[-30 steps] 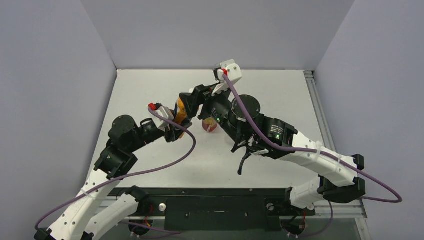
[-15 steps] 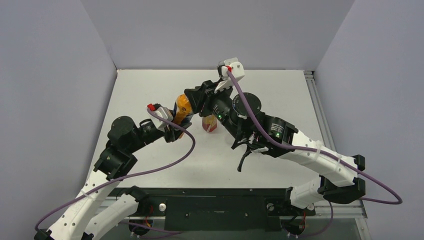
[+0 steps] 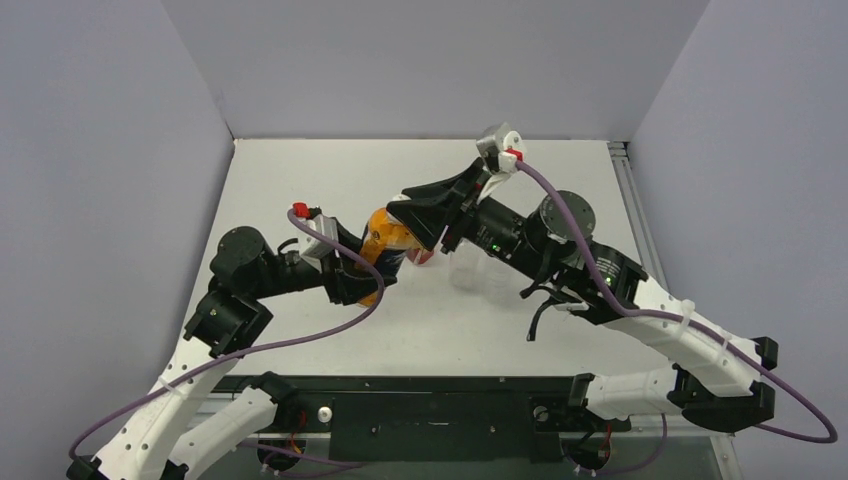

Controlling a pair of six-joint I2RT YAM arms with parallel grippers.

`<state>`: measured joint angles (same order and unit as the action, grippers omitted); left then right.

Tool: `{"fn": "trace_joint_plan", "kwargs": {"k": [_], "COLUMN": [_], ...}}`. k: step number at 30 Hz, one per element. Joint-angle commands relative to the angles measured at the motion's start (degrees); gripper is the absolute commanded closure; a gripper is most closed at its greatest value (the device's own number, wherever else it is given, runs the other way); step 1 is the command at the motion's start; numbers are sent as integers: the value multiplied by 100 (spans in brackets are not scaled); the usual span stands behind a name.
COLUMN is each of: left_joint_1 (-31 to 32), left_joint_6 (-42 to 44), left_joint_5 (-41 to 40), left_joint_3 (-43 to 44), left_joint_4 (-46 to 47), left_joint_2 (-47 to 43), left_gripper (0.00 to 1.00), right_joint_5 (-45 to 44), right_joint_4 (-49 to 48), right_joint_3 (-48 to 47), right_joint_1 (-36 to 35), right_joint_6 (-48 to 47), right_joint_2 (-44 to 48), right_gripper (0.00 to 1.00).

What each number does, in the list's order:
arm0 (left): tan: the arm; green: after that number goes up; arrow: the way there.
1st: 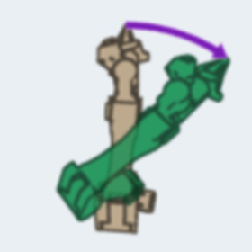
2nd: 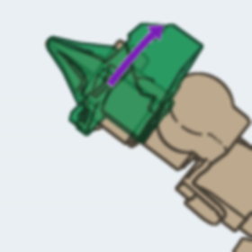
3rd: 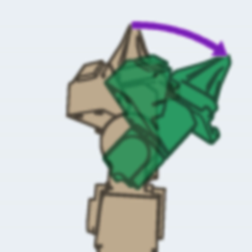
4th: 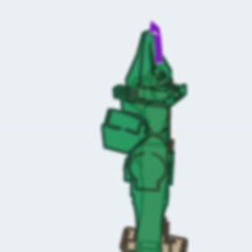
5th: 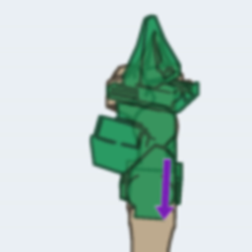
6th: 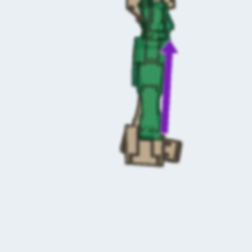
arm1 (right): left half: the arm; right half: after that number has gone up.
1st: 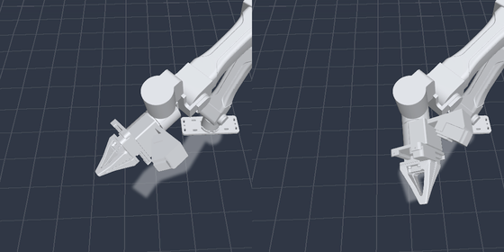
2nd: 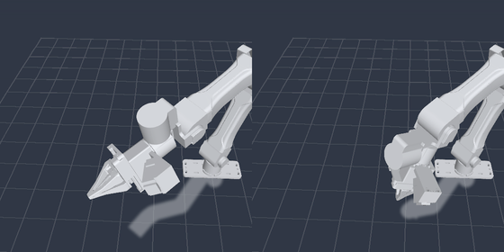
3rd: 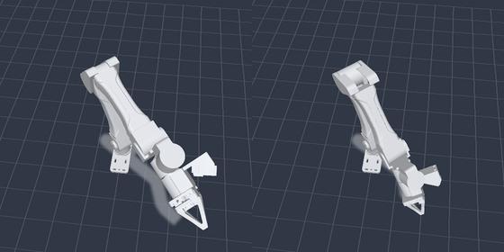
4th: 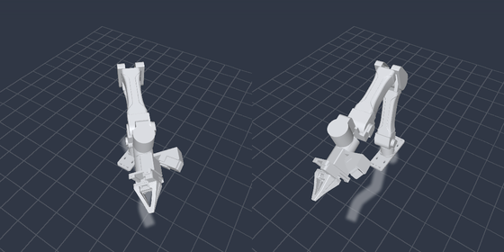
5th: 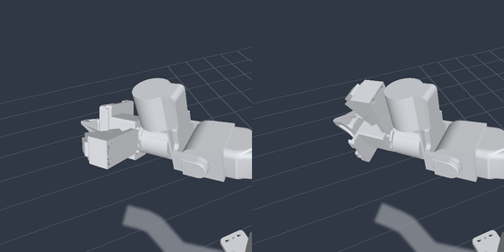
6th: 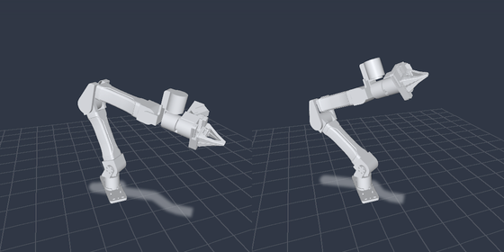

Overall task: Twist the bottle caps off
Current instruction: Unscrew the bottle cap from the plastic bottle.

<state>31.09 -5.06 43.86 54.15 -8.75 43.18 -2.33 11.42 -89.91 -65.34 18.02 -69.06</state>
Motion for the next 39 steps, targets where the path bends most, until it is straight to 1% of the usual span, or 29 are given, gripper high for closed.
{"fn": "trace_joint_plan", "kwargs": {"k": [1, 7, 9, 11, 13, 14, 15, 16, 17, 18, 20, 23, 24, 27, 30, 32, 33, 36, 39], "left_joint_1": [37, 37, 37, 37, 37, 37, 37, 37, 33, 31, 29, 29, 29, 29, 37, 37, 37, 37, 37], "left_joint_6": [-646, -844, -868, -805, -647, -536, -481, -369, -292, -142, 69, 385, 432, 937, 1305, 1454, 1541, 1597, 1563], "left_joint_5": [1252, 1606, 1655, 1488, 1254, 1085, 995, 814, 719, 516, 154, -305, -575, -1062, -1651, -1942, -2021, -2014, -1945], "left_joint_3": [500, 648, 650, 611, 540, 490, 438, 421, 377, 355, 299, 197, 164, -17, -223, -286, -297, -339, -348], "left_joint_4": [379, 328, 311, 305, 313, 313, 315, 318, 316, 307, 298, 291, 301, 330, 450, 523, 546, 603, 615], "left_joint_2": [-1, 45, 56, 47, 22, 14, -5, -8, -21, -29, -55, -91, -100, -157, -212, -213, -218, -250, -277], "left_gripper": [100, 100, 100, 100, 100, 100, 100, 100, 100, 100, 100, 100, 100, 100, 100, 100, 100, 100, 100], "right_joint_5": [1688, 2287, 2209, 1830, 1421, 1141, 977, 634, 455, 124, -203, -488, -655, -1144, -1441, -1736, -1905, -2308, -2679], "right_joint_4": [-409, -217, -229, -138, -43, -8, 69, 114, 224, 309, 309, 148, 57, -28, -2, 167, 361, 793, 1093], "right_joint_3": [241, 289, 326, 269, 160, 90, 54, -31, -135, -182, -230, -183, -179, -312, -536, -930, -1050, -1649, -1909], "right_joint_1": [96, 134, 136, 136, 113, 98, 43, 10, -50, -86, -114, -145, -185, -286, -460, -574, -622, -696, -730], "right_joint_6": [-215, -460, -450, -386, -280, -255, -216, -213, -216, -218, -198, -162, -144, -103, -46, 18, 35, 56, 79], "right_joint_2": [411, 585, 597, 525, 393, 345, 256, 210, 121, 86, 45, 125, 163, 159, -38, -269, -365, -863, -1179], "right_gripper": [100, 100, 100, 99, 83, 62, 53, 39, 35, 28, 23, 19, 18, 17, 16, 18, 21, 26, 29]}}
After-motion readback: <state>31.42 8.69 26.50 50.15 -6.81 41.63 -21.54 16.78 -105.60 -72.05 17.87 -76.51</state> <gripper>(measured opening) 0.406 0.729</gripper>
